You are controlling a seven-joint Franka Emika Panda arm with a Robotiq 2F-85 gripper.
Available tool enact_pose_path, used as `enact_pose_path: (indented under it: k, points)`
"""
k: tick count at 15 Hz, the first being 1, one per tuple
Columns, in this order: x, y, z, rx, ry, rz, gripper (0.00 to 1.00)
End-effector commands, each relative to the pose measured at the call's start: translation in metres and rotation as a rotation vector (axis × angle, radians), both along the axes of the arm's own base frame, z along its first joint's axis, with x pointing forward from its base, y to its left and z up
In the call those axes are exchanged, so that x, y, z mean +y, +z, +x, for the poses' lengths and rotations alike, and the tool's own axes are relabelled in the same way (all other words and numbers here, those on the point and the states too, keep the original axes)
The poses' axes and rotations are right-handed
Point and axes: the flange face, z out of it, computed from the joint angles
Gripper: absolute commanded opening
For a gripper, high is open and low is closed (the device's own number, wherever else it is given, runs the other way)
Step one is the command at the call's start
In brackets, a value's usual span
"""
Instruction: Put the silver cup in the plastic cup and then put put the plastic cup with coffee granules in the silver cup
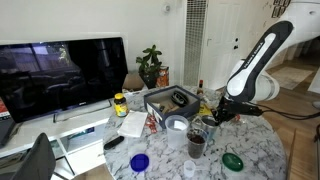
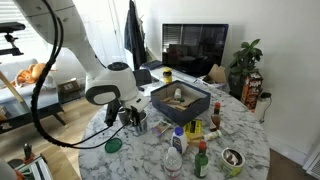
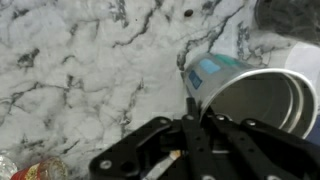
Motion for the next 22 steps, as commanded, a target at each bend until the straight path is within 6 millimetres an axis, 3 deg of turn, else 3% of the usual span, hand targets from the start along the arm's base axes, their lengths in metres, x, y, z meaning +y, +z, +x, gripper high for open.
enact_pose_path:
  k: [1,4,12,16,19,22]
  points:
    - [-0.011,0.0,-0.005,0.014,0.008,-0.002,0.0]
    - [-0.008,0.015,-0.002,-0.009,0.024,0.01,0.01]
    - [0.02,0.114,-0.004,-0.182,0.148,-0.039,0.01]
    - [0.039,0.163,0.007,-0.282,0.196,-0.007,0.01]
    - [0.063,0.167,0.014,-0.276,0.243,0.047,0.01]
    - [0.079,0.154,0.023,-0.241,0.273,0.091,0.01]
